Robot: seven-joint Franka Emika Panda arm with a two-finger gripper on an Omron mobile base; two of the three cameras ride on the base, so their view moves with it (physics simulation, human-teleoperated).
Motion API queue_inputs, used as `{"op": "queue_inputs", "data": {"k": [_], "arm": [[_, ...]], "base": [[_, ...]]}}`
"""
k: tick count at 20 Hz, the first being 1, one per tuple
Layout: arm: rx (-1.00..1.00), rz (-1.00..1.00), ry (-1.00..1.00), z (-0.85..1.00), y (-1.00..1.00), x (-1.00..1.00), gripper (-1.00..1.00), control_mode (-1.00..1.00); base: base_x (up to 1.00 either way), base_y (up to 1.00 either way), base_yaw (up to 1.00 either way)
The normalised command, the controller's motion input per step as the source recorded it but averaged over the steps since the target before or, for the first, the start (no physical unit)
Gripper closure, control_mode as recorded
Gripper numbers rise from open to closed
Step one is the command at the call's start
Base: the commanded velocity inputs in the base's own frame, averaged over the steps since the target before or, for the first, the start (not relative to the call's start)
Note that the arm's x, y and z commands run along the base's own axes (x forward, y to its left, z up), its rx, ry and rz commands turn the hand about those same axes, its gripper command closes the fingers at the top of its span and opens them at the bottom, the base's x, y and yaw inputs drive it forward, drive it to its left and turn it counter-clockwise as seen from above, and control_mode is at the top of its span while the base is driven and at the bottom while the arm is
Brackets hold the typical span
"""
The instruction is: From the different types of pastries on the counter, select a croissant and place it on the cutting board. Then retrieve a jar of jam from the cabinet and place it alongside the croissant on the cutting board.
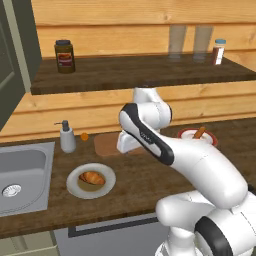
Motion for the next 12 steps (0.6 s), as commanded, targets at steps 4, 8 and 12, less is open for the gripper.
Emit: {"op": "queue_inputs", "data": {"k": [4, 8, 12], "arm": [[0.09, 0.25, 0.21, -0.61, 0.86, 0.00, -1.00, -1.00], [0.04, 0.26, 0.16, -0.47, 0.91, 0.06, -1.00, -1.00], [0.00, 0.17, 0.04, -0.16, 0.89, 0.33, -1.00, -1.00]], "base": [[0.00, 0.00, 0.00], [0.00, 0.00, 0.00], [0.00, 0.00, 0.00]]}}
